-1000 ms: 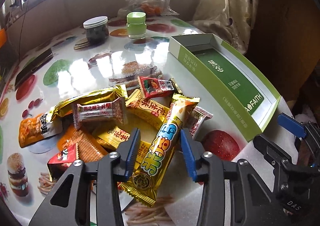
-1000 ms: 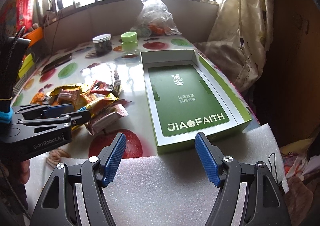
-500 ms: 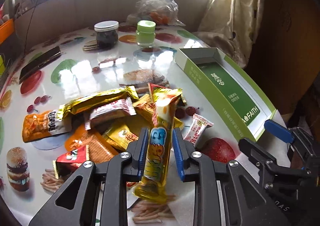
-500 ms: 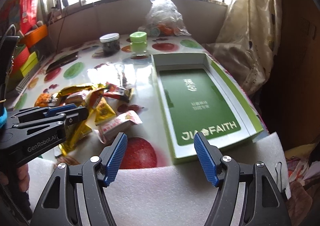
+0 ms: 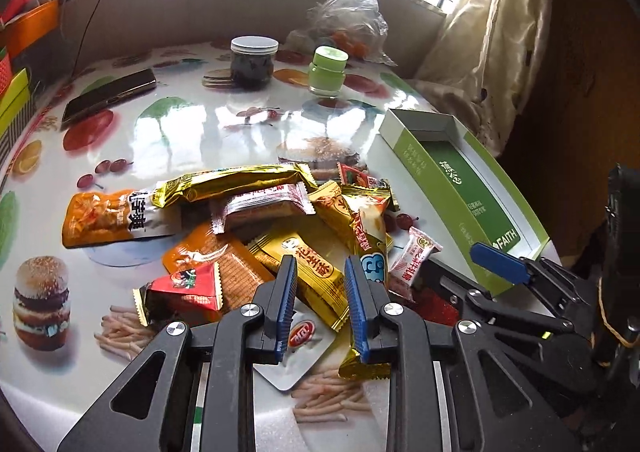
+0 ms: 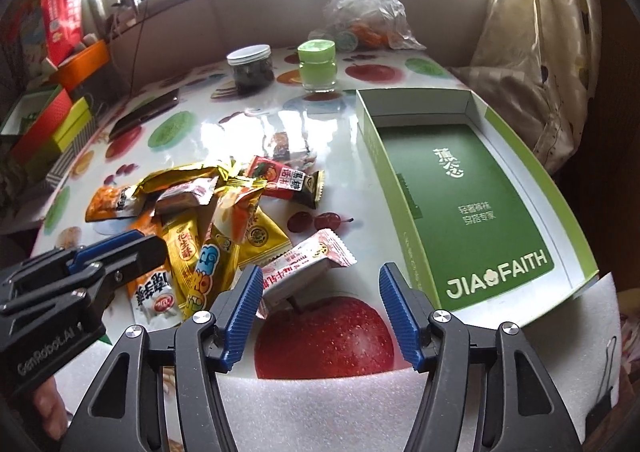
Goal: Organize snacks
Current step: 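Grasp the white-red candy packet with the right tool while left tool lifts the yellow stick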
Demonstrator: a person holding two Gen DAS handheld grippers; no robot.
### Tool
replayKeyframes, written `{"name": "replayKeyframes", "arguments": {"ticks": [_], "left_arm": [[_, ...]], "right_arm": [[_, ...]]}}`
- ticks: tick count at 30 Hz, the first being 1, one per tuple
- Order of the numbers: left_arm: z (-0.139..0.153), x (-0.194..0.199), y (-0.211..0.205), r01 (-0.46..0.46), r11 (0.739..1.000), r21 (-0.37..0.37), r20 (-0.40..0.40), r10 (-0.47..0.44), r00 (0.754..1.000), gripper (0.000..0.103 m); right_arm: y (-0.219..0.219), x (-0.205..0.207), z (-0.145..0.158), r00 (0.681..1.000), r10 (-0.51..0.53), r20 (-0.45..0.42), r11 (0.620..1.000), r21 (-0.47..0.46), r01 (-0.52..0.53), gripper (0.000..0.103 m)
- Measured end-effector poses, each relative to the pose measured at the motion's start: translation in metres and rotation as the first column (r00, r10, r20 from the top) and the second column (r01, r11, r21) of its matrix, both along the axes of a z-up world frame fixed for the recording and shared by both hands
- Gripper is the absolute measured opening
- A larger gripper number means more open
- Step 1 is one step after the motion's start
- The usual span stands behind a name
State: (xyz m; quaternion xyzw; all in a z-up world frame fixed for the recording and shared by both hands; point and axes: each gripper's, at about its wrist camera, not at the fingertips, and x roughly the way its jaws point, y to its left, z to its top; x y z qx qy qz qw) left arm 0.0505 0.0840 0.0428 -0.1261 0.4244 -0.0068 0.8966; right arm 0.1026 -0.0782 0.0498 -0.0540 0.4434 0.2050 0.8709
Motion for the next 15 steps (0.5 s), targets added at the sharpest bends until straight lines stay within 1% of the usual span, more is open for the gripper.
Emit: {"name": "replayKeyframes", "arguments": {"ticks": [7,11,15], "left_arm": [[-0.002,-0.001,0.005,-0.01,1.0,-0.014,-0.009,0.01,1.0,0.026],[-0.005,-0.001,0.008,-0.021,1.0,-0.021,-0.021,0.021,1.0,0.026],[-0.006,-0.001,0.008,-0.019,0.999,-0.027,-0.024,0.019,1.0,0.026]], "right_arm": [[0.009,0.013,-0.013,0.998,-0.011,-0.059,1.0,0.019,0.012,0.054],[0.013,0.019,-0.016,0.997,-0.011,-0.07,0.999,0.029,0.013,0.053],[0.016,0.02,-0.022,0.995,0.001,-0.099,0.999,0.032,0.002,0.052]]}}
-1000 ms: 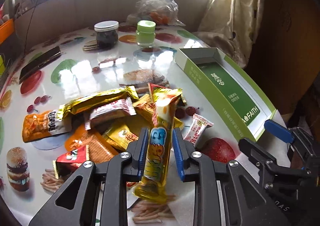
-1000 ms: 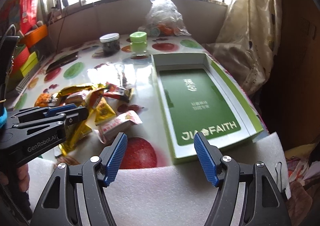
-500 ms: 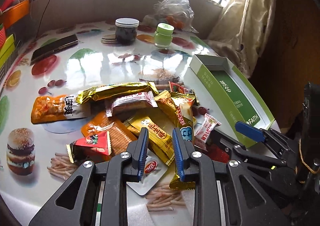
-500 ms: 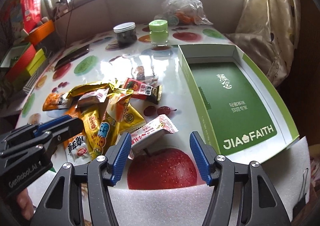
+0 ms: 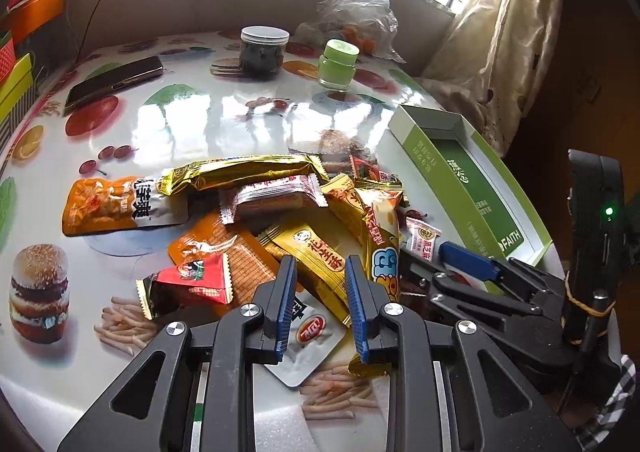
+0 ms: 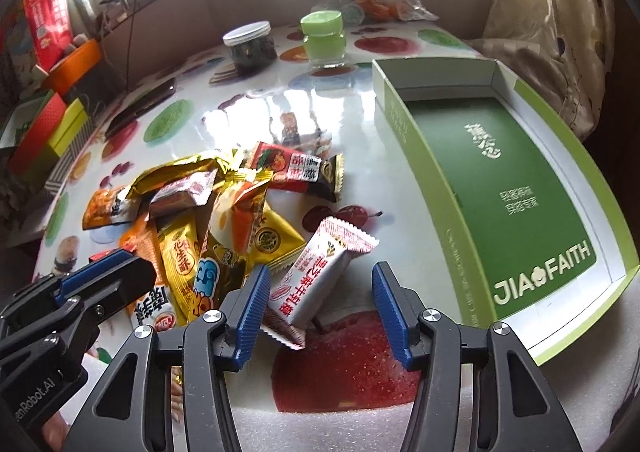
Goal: Organize snacks
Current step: 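Grasp the white-red candy packet with the right tool while left tool lifts the yellow stick, then carry the yellow stick and white-red packet in both tools over the green box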
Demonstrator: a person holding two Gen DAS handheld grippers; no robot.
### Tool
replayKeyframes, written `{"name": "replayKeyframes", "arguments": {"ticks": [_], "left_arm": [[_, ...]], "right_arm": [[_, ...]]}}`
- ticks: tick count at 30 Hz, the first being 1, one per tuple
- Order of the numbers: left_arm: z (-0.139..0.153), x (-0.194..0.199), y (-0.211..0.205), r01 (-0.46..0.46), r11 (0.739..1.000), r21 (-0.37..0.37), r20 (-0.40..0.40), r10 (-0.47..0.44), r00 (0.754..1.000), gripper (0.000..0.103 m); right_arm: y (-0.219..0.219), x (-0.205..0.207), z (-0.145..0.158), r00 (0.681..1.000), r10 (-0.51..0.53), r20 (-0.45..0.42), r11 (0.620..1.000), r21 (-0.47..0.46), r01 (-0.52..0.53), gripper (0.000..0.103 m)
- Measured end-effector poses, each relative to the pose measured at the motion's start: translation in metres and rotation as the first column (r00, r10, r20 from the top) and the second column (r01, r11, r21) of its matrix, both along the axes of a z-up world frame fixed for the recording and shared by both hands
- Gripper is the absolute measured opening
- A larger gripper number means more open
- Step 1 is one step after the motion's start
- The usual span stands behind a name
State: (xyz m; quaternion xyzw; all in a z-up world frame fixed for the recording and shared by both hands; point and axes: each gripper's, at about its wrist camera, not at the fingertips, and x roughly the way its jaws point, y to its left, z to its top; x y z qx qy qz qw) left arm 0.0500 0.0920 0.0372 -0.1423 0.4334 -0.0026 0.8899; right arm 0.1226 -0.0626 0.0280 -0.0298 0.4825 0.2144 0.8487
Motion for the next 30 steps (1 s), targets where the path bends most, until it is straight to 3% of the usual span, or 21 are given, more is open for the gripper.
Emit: {"name": "replayKeyframes", "arguments": {"ticks": [2,7,14,21,30], "left_arm": [[-0.001,0.001,-0.001,0.001,1.0,-0.003,-0.003,-0.002,1.0,0.026],[-0.001,0.003,-0.003,0.006,1.0,-0.004,-0.011,-0.006,1.0,0.026],[-0.001,0.007,-0.01,0.034,0.999,-0.016,-0.02,-0.034,0.999,0.027],[-0.004,0.012,-0.024,0.085,0.996,-0.035,-0.035,-0.086,0.996,0.041],[-0.007,0.024,-0.04,0.091,0.996,0.016,-0.055,-0.09,0.994,0.042]], "right_arm": [[0.0,-0.001,0.002,1.0,0.002,0.013,1.0,-0.01,-0.002,0.033],[-0.008,0.0,0.001,1.0,-0.012,0.011,1.0,-0.007,0.012,0.021],[-0.012,-0.007,0.005,0.999,0.016,0.047,1.0,-0.011,-0.016,0.02],[-0.028,-0.016,0.016,0.997,0.001,0.075,1.0,0.01,-0.002,0.02],[-0.042,-0.018,0.022,0.996,-0.027,0.082,0.999,0.025,0.025,0.02]]}}
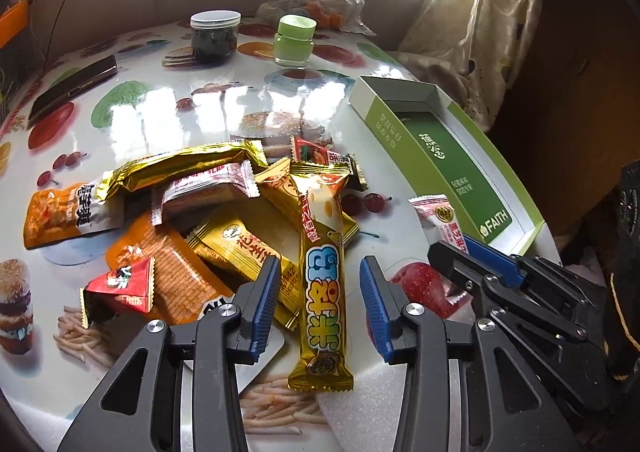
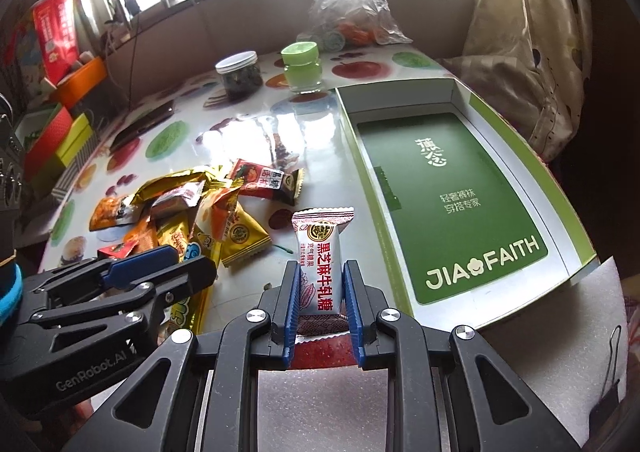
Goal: Organize snacks
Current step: 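Carry the yellow stick and white-red packet in both tools over the green box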
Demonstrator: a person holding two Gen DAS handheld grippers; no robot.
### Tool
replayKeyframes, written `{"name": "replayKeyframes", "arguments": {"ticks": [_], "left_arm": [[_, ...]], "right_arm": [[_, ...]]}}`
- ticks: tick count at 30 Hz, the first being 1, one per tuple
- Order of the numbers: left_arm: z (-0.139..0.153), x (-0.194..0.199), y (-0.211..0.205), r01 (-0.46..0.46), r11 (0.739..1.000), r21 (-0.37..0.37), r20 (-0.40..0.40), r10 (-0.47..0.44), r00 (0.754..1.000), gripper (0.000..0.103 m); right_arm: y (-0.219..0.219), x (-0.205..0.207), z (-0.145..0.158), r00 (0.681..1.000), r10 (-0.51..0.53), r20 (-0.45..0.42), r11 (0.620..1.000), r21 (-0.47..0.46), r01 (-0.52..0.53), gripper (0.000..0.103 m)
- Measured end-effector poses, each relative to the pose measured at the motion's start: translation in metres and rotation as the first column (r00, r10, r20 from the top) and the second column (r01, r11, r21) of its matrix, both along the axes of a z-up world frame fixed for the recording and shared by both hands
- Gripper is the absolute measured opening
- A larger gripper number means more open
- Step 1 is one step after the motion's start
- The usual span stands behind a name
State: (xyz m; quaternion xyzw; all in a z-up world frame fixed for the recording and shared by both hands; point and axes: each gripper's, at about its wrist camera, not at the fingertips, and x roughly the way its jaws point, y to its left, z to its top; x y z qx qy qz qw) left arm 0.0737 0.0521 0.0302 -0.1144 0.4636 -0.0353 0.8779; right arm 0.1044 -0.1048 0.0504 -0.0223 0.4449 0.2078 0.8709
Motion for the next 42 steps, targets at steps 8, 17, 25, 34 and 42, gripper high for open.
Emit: {"name": "replayKeyframes", "arguments": {"ticks": [8,17,25,34,42], "left_arm": [[0.0,0.005,-0.01,0.003,0.996,0.086,-0.009,-0.002,1.0,0.042],[0.0,0.005,-0.013,-0.01,0.993,0.122,-0.012,0.012,1.0,0.026],[0.006,0.003,-0.014,-0.015,0.994,0.111,-0.003,0.015,1.0,0.025],[0.026,0.0,-0.018,-0.004,0.995,0.098,0.039,0.0,0.999,0.025],[0.034,0.008,-0.025,0.011,0.996,0.091,0.056,-0.016,0.998,0.024]], "right_arm": [[-0.007,-0.002,0.001,1.0,-0.019,-0.003,1.0,0.008,0.019,0.02],[-0.013,-0.002,0.001,0.999,-0.033,-0.006,0.999,0.02,0.033,0.02],[-0.013,-0.002,0.003,0.999,-0.034,-0.003,0.999,0.028,0.034,0.02],[-0.021,-0.003,0.015,0.999,-0.041,0.022,0.998,0.051,0.04,0.02],[-0.039,0.002,0.027,0.996,-0.078,0.045,0.995,0.067,0.075,0.02]]}}
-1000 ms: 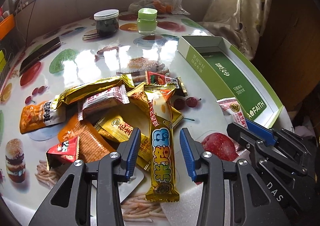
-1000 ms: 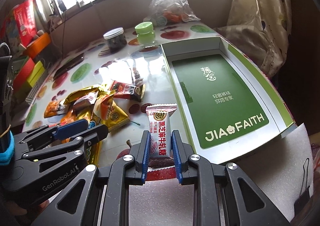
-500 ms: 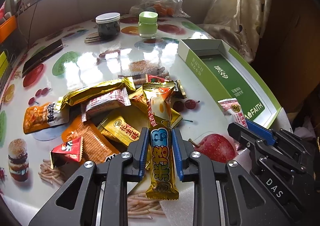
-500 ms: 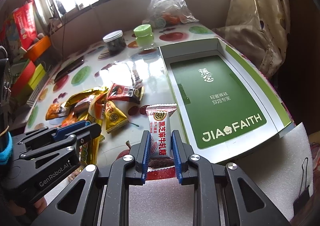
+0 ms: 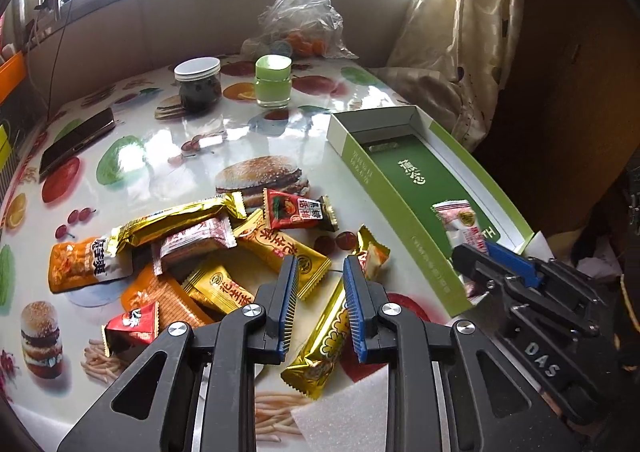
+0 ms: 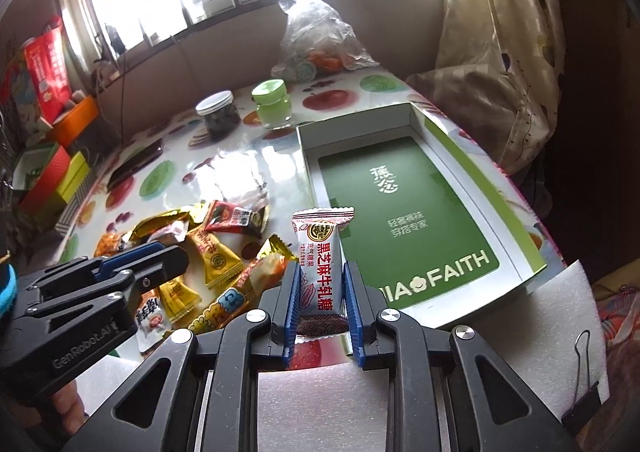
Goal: Organize snacks
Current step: 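Carry the yellow stick and white-red packet in both tools over the green box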
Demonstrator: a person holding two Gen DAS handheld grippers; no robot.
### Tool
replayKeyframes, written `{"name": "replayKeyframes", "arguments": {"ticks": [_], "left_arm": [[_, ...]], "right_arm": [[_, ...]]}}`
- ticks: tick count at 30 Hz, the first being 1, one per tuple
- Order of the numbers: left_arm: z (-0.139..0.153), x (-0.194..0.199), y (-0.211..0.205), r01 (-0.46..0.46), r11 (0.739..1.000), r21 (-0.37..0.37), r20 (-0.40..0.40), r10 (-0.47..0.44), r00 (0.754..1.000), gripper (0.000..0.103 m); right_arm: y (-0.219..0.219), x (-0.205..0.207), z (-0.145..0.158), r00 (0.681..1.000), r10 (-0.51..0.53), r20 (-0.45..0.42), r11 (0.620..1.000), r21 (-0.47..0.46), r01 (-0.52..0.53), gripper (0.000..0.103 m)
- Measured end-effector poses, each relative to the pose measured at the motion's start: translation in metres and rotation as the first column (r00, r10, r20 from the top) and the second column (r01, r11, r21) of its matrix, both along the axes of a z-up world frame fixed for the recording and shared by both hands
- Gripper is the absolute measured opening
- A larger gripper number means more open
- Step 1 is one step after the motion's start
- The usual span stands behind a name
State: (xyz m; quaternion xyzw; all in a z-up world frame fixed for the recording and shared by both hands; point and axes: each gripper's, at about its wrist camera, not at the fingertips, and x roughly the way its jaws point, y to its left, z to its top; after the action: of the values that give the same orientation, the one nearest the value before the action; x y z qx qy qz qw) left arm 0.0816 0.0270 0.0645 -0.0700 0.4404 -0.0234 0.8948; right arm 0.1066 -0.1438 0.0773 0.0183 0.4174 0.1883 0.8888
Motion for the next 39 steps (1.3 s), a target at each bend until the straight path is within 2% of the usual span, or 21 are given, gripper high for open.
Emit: {"name": "replayKeyframes", "arguments": {"ticks": [4,7,9,10,11,13,17,22,26,29,35,39], "left_arm": [[-0.012,0.001,0.003,0.006,0.999,-0.038,-0.032,-0.007,0.999,0.024],[-0.018,0.002,0.0,0.031,0.999,-0.033,-0.048,-0.032,0.998,0.025],[-0.019,0.003,-0.007,0.084,0.996,-0.042,-0.049,-0.086,0.995,0.029],[-0.021,0.004,-0.011,0.109,0.993,-0.045,-0.052,-0.112,0.992,0.039],[-0.021,0.004,-0.013,0.119,0.992,-0.042,-0.055,-0.121,0.991,0.045],[-0.026,0.006,-0.018,0.128,0.991,-0.023,-0.069,-0.13,0.989,0.045],[-0.039,0.01,-0.026,0.128,0.992,0.017,-0.121,-0.125,0.985,0.045],[-0.05,0.015,-0.028,0.13,0.991,0.02,-0.155,-0.125,0.98,0.045],[-0.05,0.015,-0.032,0.131,0.99,0.049,-0.152,-0.122,0.981,0.043],[-0.048,0.016,-0.032,0.129,0.99,0.065,-0.155,-0.118,0.981,0.028],[-0.04,0.015,-0.032,0.121,0.99,0.073,-0.134,-0.111,0.985,0.027],[-0.025,0.013,-0.031,0.114,0.992,0.05,-0.1,-0.109,0.989,0.026]], "right_arm": [[-0.003,-0.002,0.0,1.0,0.001,0.0,1.0,0.004,-0.001,0.02],[-0.005,-0.002,-0.004,1.0,0.0,-0.012,1.0,0.005,0.0,0.02],[-0.005,-0.002,-0.005,1.0,-0.001,-0.015,1.0,0.006,0.001,0.02],[-0.005,-0.002,-0.005,1.0,-0.003,-0.016,1.0,0.005,0.003,0.02],[-0.006,-0.002,-0.006,1.0,-0.004,-0.018,1.0,0.004,0.004,0.02],[-0.007,-0.001,-0.007,1.0,-0.008,-0.02,1.0,0.002,0.008,0.02],[-0.01,-0.001,-0.009,1.0,-0.016,-0.025,1.0,0.0,0.016,0.02],[-0.012,-0.001,-0.01,0.999,-0.022,-0.028,1.0,0.002,0.022,0.02],[-0.014,-0.001,-0.01,0.999,-0.026,-0.029,1.0,0.003,0.026,0.02],[-0.017,-0.001,-0.01,0.999,-0.033,-0.028,0.999,0.006,0.033,0.02],[-0.02,0.0,-0.01,0.999,-0.041,-0.03,0.999,0.011,0.041,0.02],[-0.021,0.001,-0.008,0.999,-0.04,-0.027,0.999,0.016,0.04,0.02]]}}
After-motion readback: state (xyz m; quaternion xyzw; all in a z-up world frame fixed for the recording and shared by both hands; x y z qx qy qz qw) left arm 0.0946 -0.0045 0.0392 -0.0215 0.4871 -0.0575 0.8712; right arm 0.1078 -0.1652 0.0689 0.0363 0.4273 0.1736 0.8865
